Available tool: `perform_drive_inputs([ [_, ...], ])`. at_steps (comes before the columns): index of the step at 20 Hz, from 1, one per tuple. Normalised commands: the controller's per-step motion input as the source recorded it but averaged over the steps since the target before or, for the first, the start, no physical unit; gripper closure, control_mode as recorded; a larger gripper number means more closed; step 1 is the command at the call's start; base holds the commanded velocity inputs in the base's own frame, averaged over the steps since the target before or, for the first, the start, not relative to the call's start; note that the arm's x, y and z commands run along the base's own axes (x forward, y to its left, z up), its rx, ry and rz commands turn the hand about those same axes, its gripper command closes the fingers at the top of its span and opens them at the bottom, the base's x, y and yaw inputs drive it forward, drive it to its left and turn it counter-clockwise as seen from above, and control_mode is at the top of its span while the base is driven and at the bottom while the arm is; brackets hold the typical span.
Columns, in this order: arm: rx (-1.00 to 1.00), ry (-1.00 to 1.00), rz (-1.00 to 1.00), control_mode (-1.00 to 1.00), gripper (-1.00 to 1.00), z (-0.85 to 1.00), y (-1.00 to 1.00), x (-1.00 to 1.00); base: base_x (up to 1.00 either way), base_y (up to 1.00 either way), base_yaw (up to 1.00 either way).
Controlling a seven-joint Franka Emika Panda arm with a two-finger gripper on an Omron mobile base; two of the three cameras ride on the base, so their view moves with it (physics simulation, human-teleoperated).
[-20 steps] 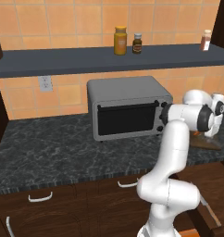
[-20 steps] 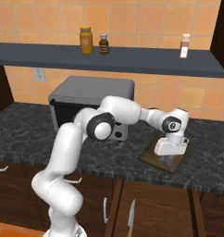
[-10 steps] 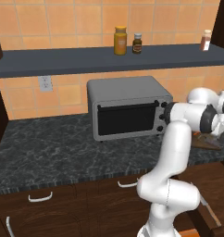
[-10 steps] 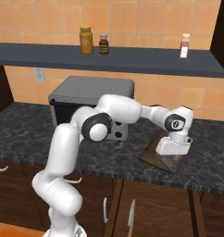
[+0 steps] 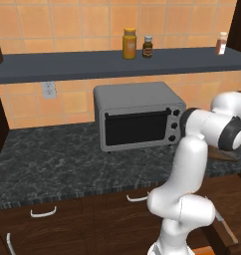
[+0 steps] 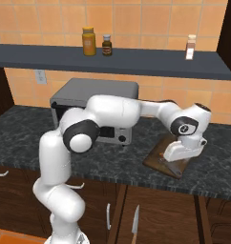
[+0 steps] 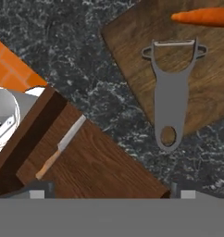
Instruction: Place the appropriate cutting tool for cutting the carrot skin on the cutting board.
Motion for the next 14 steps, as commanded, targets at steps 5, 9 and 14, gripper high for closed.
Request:
perform_drive_inputs([
  [5,-0.17,-0.05,0.0,-1.0,-1.0,0.06,0.53,-0.58,0.0,0.0,0.0],
  [9,-0.22,-0.01,0.0,-1.0,-1.0,0.02,0.52,-0.44,0.0,0.0,0.0],
  [14,-0.16,-0.08,0.0,-1.0,-1.0,0.24,0.32,-0.64,0.0,0.0,0.0],
])
